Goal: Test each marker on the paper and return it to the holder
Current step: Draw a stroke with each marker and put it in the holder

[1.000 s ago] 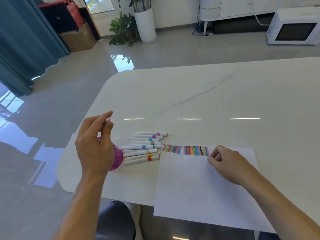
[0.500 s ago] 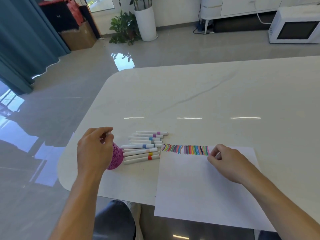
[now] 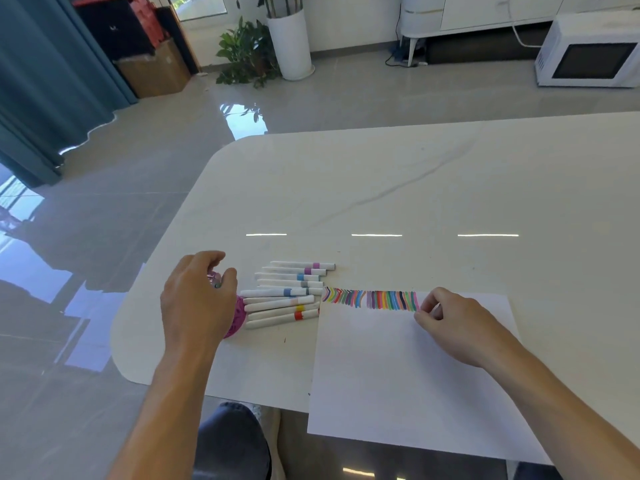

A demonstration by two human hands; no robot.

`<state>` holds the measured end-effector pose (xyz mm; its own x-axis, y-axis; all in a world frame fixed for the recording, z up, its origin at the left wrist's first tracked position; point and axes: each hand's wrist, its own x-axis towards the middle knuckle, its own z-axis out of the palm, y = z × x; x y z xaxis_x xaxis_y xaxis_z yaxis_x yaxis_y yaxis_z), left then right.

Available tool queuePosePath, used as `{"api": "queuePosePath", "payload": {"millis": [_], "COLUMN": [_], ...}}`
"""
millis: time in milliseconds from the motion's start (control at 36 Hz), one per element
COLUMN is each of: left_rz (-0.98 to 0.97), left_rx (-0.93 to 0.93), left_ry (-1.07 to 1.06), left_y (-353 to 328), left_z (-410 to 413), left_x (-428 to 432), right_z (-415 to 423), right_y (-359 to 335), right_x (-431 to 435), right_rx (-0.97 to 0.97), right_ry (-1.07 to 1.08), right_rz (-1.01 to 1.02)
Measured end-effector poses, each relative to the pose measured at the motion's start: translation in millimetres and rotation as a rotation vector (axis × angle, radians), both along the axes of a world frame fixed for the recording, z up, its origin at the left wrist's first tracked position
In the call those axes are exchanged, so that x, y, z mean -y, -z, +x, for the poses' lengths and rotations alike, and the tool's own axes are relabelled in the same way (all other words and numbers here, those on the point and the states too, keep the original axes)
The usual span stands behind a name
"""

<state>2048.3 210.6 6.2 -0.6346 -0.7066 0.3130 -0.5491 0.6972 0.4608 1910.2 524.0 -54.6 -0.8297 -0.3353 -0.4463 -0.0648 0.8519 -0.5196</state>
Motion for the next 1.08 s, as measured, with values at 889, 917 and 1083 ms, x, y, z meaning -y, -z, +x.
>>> {"api": "queuePosePath", "payload": {"millis": [889,917,1083], "left_rz": [0.077,0.097,0.203], "left_rx": [0.478,0.448,0.213], "left_ry": [0.516,0.522,0.547], "left_y": [52,49,37], "left_z": [-33,-34,-43], "left_x": [-53,-53,-57], "right_z": [3,2,0], "right_y": [-16,-16,-14], "right_x": [-3,-3,-3], "right_rx": [0.074,0.075,0.08], "right_ry": [0.05,0.05,0.041], "right_rz": [-0.029,-0.03,-0.034]}}
